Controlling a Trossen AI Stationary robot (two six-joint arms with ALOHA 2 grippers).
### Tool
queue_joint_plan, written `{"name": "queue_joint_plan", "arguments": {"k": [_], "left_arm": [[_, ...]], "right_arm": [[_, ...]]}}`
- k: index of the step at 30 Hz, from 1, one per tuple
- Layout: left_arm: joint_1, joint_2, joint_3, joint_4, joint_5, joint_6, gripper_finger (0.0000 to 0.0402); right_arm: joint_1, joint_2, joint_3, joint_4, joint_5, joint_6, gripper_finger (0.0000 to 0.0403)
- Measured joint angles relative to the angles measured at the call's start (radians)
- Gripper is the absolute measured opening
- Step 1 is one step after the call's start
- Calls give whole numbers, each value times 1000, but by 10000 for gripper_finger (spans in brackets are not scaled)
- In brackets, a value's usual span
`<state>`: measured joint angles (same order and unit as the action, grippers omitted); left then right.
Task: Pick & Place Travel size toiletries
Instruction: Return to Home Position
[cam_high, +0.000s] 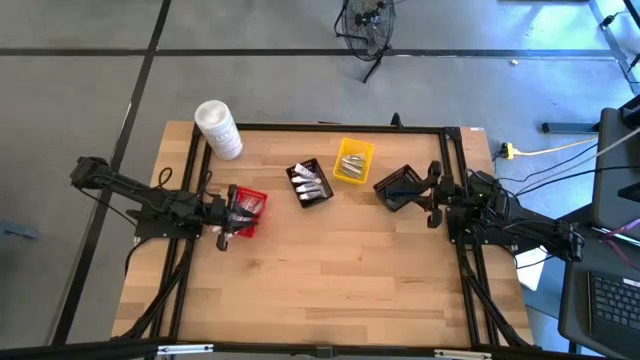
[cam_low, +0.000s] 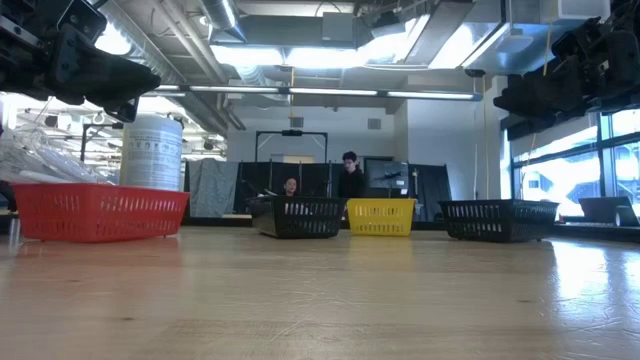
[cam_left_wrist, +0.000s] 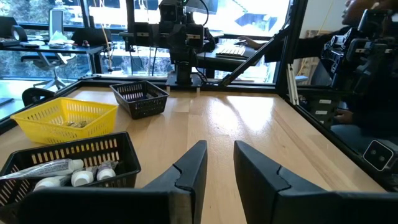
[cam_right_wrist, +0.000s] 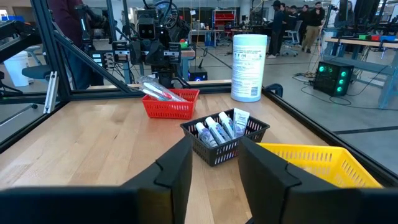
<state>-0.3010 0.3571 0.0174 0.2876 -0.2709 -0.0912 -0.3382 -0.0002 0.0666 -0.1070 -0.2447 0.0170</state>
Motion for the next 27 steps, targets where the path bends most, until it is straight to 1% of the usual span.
{"name": "queue_joint_plan", "arguments": {"k": [18,27], "left_arm": [[0,0,0,0,0,0,75],[0,0,0,0,0,0,75]], "right_arm": [[0,0,0,0,0,0,107],[0,0,0,0,0,0,122]]}}
